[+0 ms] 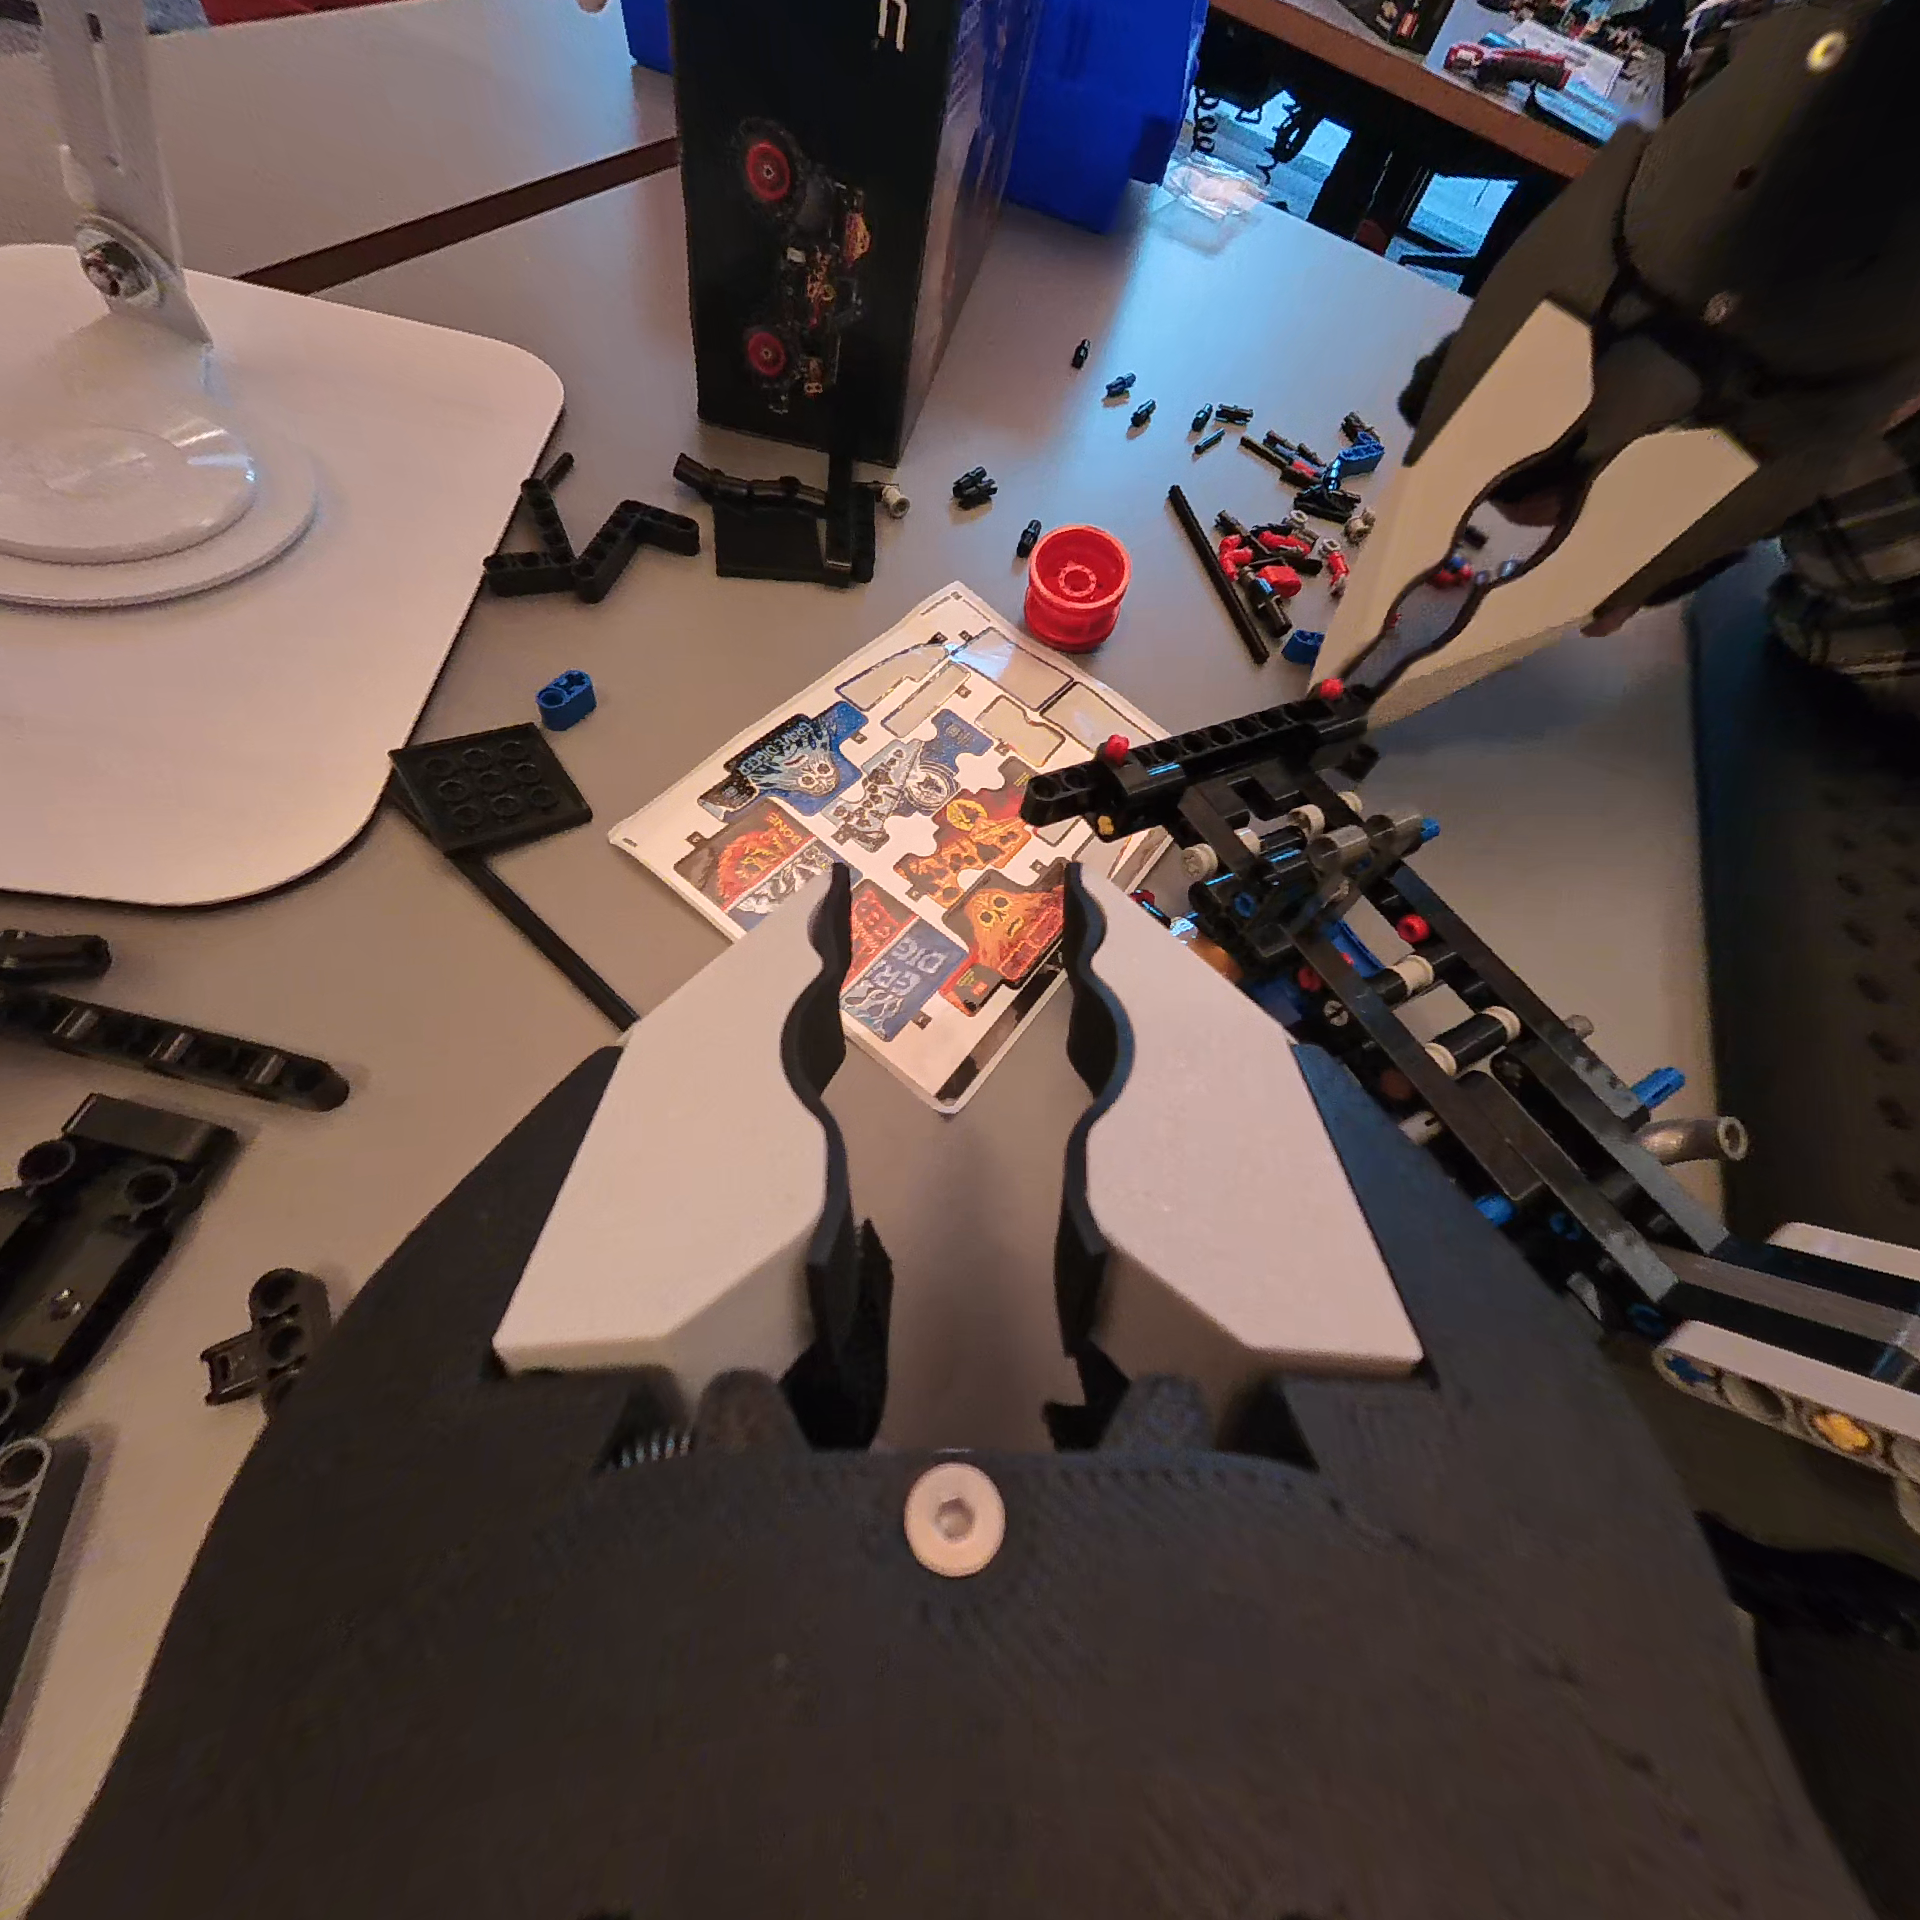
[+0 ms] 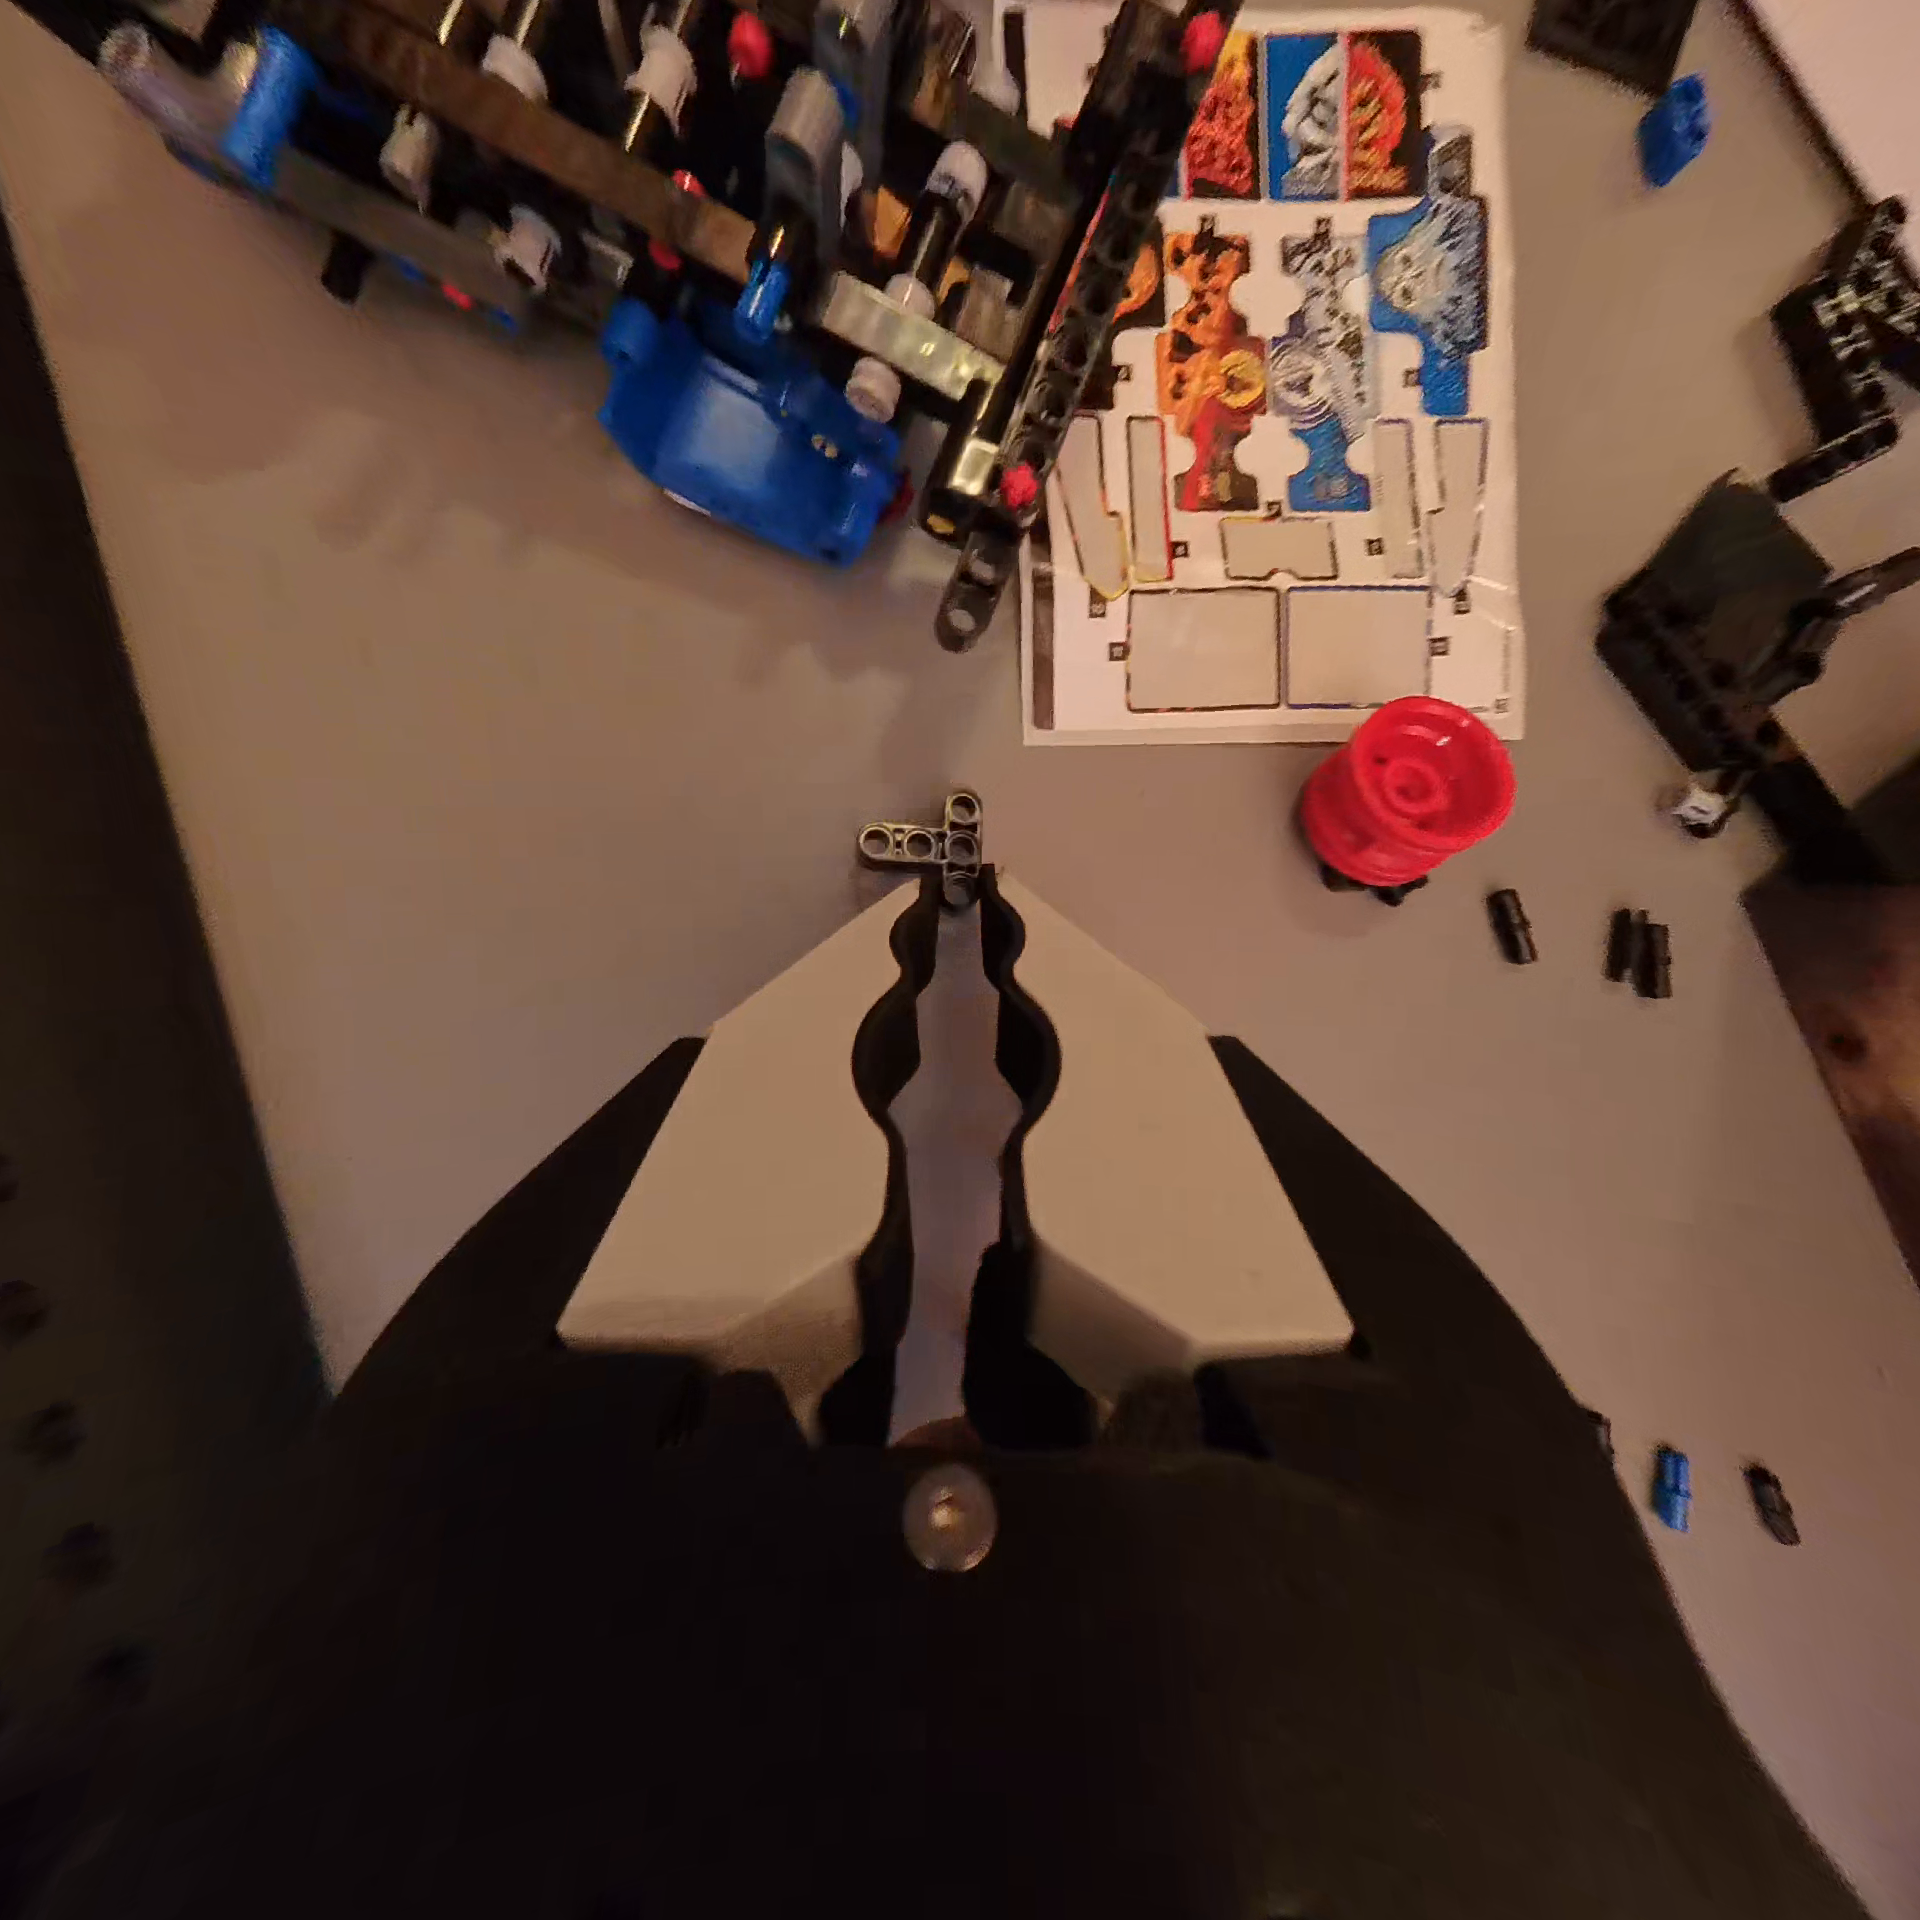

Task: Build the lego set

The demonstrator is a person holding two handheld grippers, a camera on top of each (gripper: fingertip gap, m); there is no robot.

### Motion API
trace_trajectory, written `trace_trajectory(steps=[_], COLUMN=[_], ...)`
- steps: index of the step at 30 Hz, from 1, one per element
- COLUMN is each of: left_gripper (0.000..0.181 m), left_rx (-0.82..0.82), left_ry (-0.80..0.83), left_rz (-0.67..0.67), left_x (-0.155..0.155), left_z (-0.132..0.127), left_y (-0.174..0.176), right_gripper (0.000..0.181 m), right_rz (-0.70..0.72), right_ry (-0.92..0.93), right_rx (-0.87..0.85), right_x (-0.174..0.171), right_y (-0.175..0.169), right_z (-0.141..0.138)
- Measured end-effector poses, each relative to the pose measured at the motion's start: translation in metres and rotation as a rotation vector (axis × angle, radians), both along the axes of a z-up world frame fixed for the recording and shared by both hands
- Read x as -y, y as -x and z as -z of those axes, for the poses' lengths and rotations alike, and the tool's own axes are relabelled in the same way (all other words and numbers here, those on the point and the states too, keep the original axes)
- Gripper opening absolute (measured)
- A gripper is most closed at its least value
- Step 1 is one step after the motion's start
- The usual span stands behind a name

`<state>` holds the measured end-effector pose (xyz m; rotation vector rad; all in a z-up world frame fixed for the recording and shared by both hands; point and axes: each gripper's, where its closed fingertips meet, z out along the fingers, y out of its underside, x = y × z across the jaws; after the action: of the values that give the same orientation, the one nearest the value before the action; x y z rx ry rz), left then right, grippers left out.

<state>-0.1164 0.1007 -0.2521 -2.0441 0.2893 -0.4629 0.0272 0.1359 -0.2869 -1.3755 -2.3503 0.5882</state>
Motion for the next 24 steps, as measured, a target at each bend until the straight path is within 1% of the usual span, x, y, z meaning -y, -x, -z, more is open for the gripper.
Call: trace_trajectory(steps=[3,4,5,12,15,18,21,24], left_gripper=[0.039,0.039,0.039,0.039,0.039,0.039,0.039,0.039], left_rx=[-0.002,-0.004,-0.006,-0.018,-0.021,-0.022,-0.023,-0.025], left_ry=[0.0,0.001,0.001,0.001,0.002,0.004,0.003,0.004], left_rz=[0.002,0.003,0.004,0.004,0.004,0.003,0.002,0.002], left_x=[0.0,0.0,0.0,0.001,0.001,0.0,0.0,0.001], left_z=[0.0,0.0,0.001,0.001,0.002,0.002,0.002,0.002], left_y=[0.0,0.0,-0.001,-0.001,0.0,0.0,0.001,0.001], right_gripper=[0.008,0.013,0.011,0.022,0.023,0.022,0.022,0.024], right_rz=[-0.035,-0.047,-0.056,-0.109,-0.132,-0.186,-0.174,-0.167], right_ry=[0.005,0.021,0.03,0.089,0.115,0.143,0.121,0.106], right_rx=[0.037,0.039,0.045,0.068,0.07,0.076,0.067,0.02], right_x=[0.008,0.012,0.015,0.026,0.031,0.041,0.035,0.032], right_y=[-0.005,-0.006,-0.008,-0.018,-0.022,-0.027,-0.026,-0.021], right_z=[0.008,0.008,0.008,0.008,0.007,0.007,0.007,0.003])
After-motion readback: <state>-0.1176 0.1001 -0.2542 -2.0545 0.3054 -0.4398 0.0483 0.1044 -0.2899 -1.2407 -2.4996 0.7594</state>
